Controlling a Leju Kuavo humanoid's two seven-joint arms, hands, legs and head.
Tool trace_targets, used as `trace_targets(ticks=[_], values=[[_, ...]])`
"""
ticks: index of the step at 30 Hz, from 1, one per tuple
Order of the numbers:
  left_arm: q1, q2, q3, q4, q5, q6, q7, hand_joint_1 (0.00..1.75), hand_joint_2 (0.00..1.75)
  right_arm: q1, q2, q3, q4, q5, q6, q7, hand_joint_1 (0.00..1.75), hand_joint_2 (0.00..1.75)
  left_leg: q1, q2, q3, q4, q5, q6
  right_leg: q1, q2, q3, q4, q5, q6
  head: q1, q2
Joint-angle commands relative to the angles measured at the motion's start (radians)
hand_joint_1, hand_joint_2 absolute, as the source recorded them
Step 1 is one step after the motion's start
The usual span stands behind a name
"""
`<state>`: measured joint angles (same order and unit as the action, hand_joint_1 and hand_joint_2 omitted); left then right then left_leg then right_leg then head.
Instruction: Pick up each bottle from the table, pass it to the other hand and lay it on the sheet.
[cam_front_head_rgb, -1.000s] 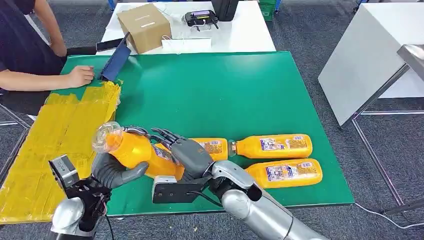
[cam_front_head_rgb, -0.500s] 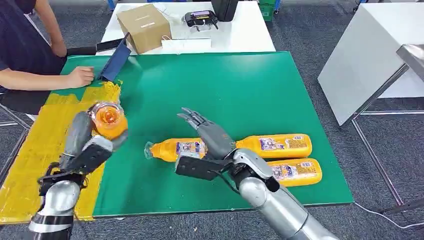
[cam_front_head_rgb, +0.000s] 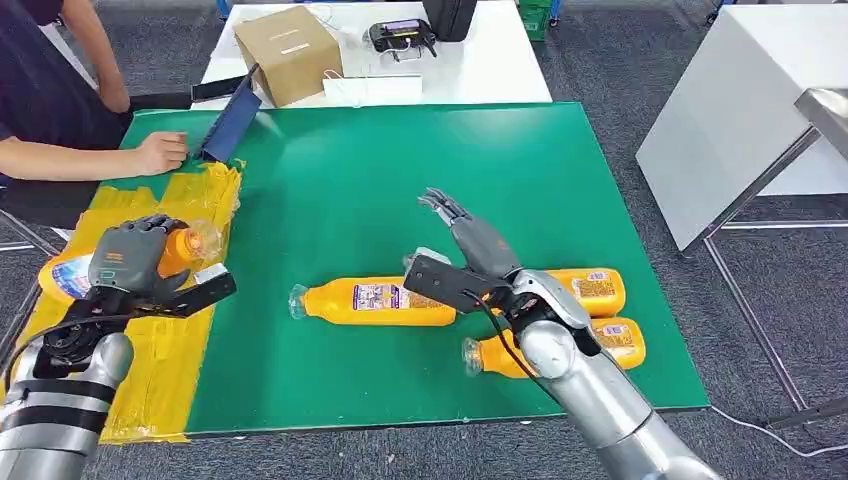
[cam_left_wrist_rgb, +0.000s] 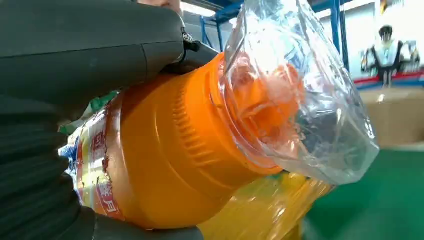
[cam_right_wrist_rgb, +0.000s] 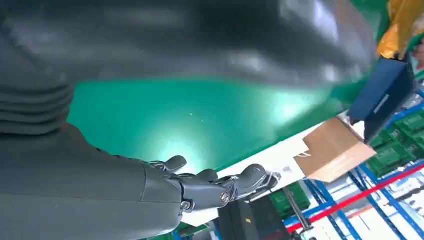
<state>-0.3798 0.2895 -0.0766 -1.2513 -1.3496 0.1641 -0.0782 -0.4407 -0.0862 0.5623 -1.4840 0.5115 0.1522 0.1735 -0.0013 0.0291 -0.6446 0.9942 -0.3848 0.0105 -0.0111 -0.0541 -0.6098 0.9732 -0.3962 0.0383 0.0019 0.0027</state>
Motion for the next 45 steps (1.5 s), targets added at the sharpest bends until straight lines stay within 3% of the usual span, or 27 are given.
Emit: trace_targets(ticks=[1, 11, 24, 25, 36, 39, 40, 45], values=[[-0.125, 0.040, -0.136, 0.261, -0.021, -0.054, -0.011, 1.75, 1.75, -0.121, 0.004, 0.037, 0.205, 0.011, 0.028, 0.036, 0.00, 1.75, 0.001, -0.002, 0.006, 0.000, -0.002, -0.001, 0.000, 0.003, 0.006, 0.000, -0.002, -0.001, 0.000, 0.000], [-0.132, 0.045, -0.148, 0.276, -0.017, -0.064, -0.019, 1.75, 1.75, -0.126, 0.006, 0.040, 0.216, 0.011, 0.030, 0.038, 0.00, 1.75, 0.001, -0.002, 0.004, 0.000, -0.001, -0.001, 0.000, 0.002, 0.005, 0.000, -0.002, -0.001, 0.000, 0.000], [-0.137, 0.066, -0.305, 0.411, 0.234, -0.164, -0.216, 1.75, 1.75, -0.241, 0.083, 0.117, 0.494, 0.008, 0.052, 0.046, 0.00, 1.75, 0.001, -0.001, 0.008, 0.000, -0.002, -0.001, 0.000, 0.006, 0.008, 0.000, -0.002, -0.002, 0.000, 0.000], [-0.143, 0.055, -0.293, 0.427, 0.274, -0.182, -0.223, 1.66, 0.00, -0.249, 0.091, 0.124, 0.518, 0.008, 0.052, 0.045, 0.00, 1.75, 0.001, 0.000, 0.006, -0.001, -0.002, -0.001, 0.000, 0.005, 0.006, -0.001, -0.001, -0.001, 0.000, 0.000], [-0.149, 0.051, -0.301, 0.430, 0.277, -0.185, -0.222, 1.66, 0.00, -0.254, 0.096, 0.127, 0.534, 0.009, 0.050, 0.043, 0.00, 1.75, 0.000, -0.001, 0.003, -0.001, 0.000, 0.000, -0.001, 0.002, 0.004, 0.000, -0.001, -0.001, 0.000, 0.000], [-0.149, 0.051, -0.301, 0.430, 0.277, -0.185, -0.222, 1.66, 0.00, -0.254, 0.096, 0.127, 0.534, 0.009, 0.050, 0.043, 0.00, 1.75, 0.003, -0.003, 0.014, 0.001, -0.007, -0.002, 0.001, 0.009, 0.015, 0.001, -0.006, -0.003, 0.000, 0.000], [-0.149, 0.051, -0.301, 0.430, 0.277, -0.185, -0.222, 1.66, 0.00, -0.254, 0.096, 0.127, 0.534, 0.009, 0.050, 0.043, 0.00, 1.75, 0.001, -0.002, 0.005, 0.000, -0.002, -0.001, 0.000, 0.004, 0.006, 0.000, -0.002, -0.001, 0.000, 0.000], [-0.149, 0.051, -0.301, 0.430, 0.277, -0.185, -0.222, 1.66, 0.00, -0.254, 0.096, 0.127, 0.534, 0.009, 0.050, 0.043, 0.00, 1.75, 0.001, -0.002, 0.006, 0.000, -0.002, -0.001, 0.000, 0.004, 0.006, 0.000, -0.002, -0.001, 0.000, 0.000]])
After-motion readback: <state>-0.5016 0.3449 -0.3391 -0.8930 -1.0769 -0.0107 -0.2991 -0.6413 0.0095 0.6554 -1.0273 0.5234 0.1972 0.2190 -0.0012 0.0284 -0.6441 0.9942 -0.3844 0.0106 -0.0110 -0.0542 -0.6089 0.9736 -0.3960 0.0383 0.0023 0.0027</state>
